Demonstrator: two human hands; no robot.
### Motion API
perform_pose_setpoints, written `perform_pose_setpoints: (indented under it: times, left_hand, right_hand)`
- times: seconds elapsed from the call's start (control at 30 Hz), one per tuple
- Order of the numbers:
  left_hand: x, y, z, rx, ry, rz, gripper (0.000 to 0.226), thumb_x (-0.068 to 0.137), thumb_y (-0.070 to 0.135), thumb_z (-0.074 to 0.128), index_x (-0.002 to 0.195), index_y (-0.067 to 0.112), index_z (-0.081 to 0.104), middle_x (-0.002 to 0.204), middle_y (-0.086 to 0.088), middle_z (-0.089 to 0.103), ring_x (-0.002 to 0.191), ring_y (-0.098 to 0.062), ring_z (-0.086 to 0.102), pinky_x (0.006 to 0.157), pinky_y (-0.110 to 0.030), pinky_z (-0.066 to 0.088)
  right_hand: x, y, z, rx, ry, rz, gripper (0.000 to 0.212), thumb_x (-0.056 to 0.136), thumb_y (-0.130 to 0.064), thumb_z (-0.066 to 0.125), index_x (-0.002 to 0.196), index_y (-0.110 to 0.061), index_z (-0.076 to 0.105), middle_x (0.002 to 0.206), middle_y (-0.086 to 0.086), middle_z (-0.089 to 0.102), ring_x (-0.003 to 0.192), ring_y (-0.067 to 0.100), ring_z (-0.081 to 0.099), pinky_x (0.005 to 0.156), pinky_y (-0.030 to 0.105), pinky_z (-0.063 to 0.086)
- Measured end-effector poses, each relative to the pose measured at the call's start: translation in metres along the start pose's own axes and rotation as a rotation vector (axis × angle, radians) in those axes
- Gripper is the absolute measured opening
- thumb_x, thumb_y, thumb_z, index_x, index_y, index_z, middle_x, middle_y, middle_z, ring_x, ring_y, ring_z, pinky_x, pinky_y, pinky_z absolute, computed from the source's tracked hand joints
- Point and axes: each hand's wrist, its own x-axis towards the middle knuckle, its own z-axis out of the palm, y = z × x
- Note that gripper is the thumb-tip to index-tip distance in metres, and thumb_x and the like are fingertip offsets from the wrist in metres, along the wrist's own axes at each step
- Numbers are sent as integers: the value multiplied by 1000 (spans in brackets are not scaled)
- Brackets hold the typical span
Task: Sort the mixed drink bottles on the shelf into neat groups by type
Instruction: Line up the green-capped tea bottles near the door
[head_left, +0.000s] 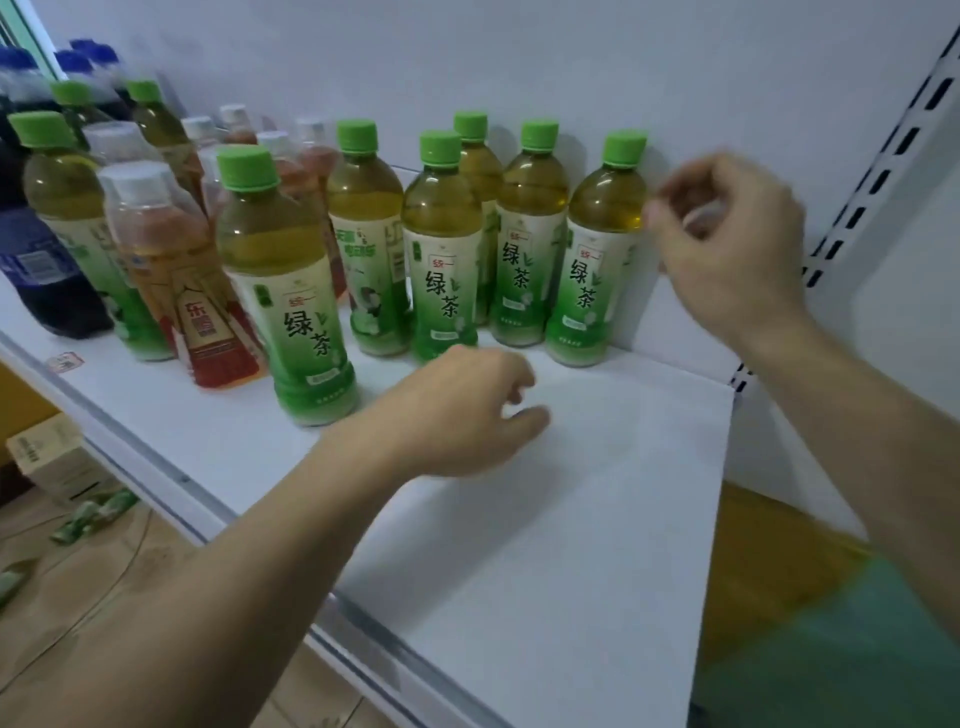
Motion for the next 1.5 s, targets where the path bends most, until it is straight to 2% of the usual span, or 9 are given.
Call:
perform_pose_setpoints:
  times: [0.07, 0.17, 0.37, 0.6, 0.77, 0.9, 1.07, 1.23, 1.5]
  left_hand:
    - [43, 22, 12, -91, 32, -77, 49, 97, 48, 57, 129, 11, 57, 126, -4, 64, 106, -23, 63, 88, -37, 53]
    - [85, 36, 29, -251, 123, -231, 48, 95, 44, 62, 126, 10, 51, 123, -10, 62, 106, -29, 60, 82, -36, 50]
    - [94, 30, 58, -175, 360, -218, 53, 93, 50, 64, 120, 7, 47, 115, -17, 65, 103, -37, 63, 79, -45, 53]
    - [100, 32, 64, -169, 411, -159, 45, 90, 47, 71, 114, 10, 59, 110, -9, 69, 98, -29, 65, 81, -46, 56]
    - [103, 32, 66, -140, 438, -139, 41, 92, 44, 69, 111, 10, 55, 108, -11, 64, 97, -32, 61, 79, -45, 54]
    - [103, 32, 67, -89, 437, -121, 38, 94, 44, 65, 109, 11, 52, 105, -12, 65, 94, -33, 62, 69, -40, 47]
    - [101, 31, 64, -90, 427, -129, 41, 93, 49, 64, 112, 13, 56, 103, -8, 68, 90, -30, 64, 73, -44, 56]
    - [95, 26, 60, -131, 407, -138, 48, 91, 54, 65, 115, 12, 61, 100, -5, 71, 89, -27, 67, 75, -45, 59]
    - [89, 1, 47, -147, 481, -238, 36, 91, 33, 59, 64, 9, 58, 59, -8, 59, 55, -28, 59, 52, -30, 41]
  right_hand:
    - [31, -4, 0, -70, 21, -70, 23, 91, -39, 67, 102, -19, 68, 81, -9, 66, 65, 2, 59, 67, 17, 48]
    - [60, -8, 9, -265, -175, -194, 38, 92, -50, 63, 112, -18, 70, 95, 0, 72, 82, 13, 61, 79, 29, 51]
    - [75, -4, 7, -329, -286, -316, 42, 94, -51, 65, 118, -17, 71, 98, -2, 66, 89, 14, 54, 79, 27, 43]
    - [78, 4, -13, -373, -324, -339, 40, 94, -49, 65, 116, -16, 72, 108, 8, 70, 90, 17, 53, 82, 27, 40]
    - [79, 4, -16, -374, -344, -332, 40, 94, -50, 65, 116, -17, 70, 101, 0, 61, 93, 19, 55, 80, 28, 42]
    - [86, -1, -17, -527, -390, -360, 45, 95, -53, 62, 117, -15, 68, 114, 10, 68, 105, 29, 60, 84, 37, 48]
    - [99, -37, 0, -585, -296, -489, 57, 97, -65, 48, 128, -19, 61, 112, 5, 69, 99, 28, 64, 76, 37, 43]
    - [109, -58, 54, -728, -522, -566, 50, 99, -59, 51, 130, -21, 59, 118, 9, 66, 101, 32, 61, 72, 38, 39]
    - [118, -51, 51, -777, -549, -562, 39, 100, -48, 58, 125, -20, 64, 116, 11, 66, 92, 30, 59, 66, 37, 40]
